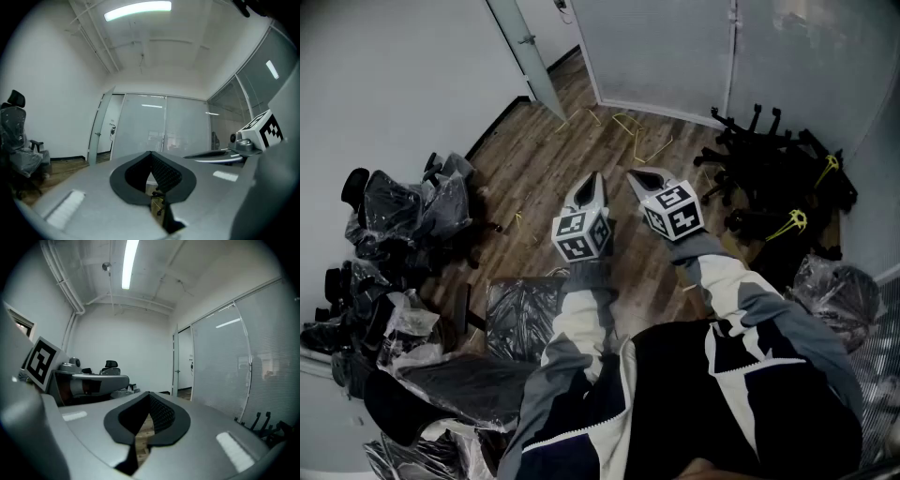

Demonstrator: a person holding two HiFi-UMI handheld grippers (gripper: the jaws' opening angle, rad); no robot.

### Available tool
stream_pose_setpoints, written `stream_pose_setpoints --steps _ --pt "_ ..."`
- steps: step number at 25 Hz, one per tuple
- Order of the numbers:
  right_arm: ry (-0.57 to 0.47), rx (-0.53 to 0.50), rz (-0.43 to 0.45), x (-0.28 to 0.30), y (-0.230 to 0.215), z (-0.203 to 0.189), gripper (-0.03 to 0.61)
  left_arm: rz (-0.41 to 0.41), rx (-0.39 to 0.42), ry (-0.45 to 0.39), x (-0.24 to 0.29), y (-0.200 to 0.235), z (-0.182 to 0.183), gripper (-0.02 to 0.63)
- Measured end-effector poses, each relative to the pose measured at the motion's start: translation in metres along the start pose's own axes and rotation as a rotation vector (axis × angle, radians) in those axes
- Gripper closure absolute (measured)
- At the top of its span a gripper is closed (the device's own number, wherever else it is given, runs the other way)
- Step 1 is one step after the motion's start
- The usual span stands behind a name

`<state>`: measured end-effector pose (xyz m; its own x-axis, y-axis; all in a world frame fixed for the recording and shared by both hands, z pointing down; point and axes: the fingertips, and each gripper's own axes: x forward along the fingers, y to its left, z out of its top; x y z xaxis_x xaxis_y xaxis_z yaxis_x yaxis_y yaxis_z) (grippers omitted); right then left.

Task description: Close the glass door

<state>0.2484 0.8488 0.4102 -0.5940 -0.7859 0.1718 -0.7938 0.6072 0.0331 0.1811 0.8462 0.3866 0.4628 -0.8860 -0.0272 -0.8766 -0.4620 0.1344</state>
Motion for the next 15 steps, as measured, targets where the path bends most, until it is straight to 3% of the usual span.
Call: stream_pose_setpoints --steps 8,15 --pt "0.009 -0.006 0.000 0.016 0.006 -0.003 0.578 0.012 -0.017 -0.017 0.000 0.018 0.003 0.611" --pt "-0.026 0.029 0.022 0.031 0.007 -0.005 0.574 0.022 -0.018 0.007 -0.001 0.040 -0.015 0.611"
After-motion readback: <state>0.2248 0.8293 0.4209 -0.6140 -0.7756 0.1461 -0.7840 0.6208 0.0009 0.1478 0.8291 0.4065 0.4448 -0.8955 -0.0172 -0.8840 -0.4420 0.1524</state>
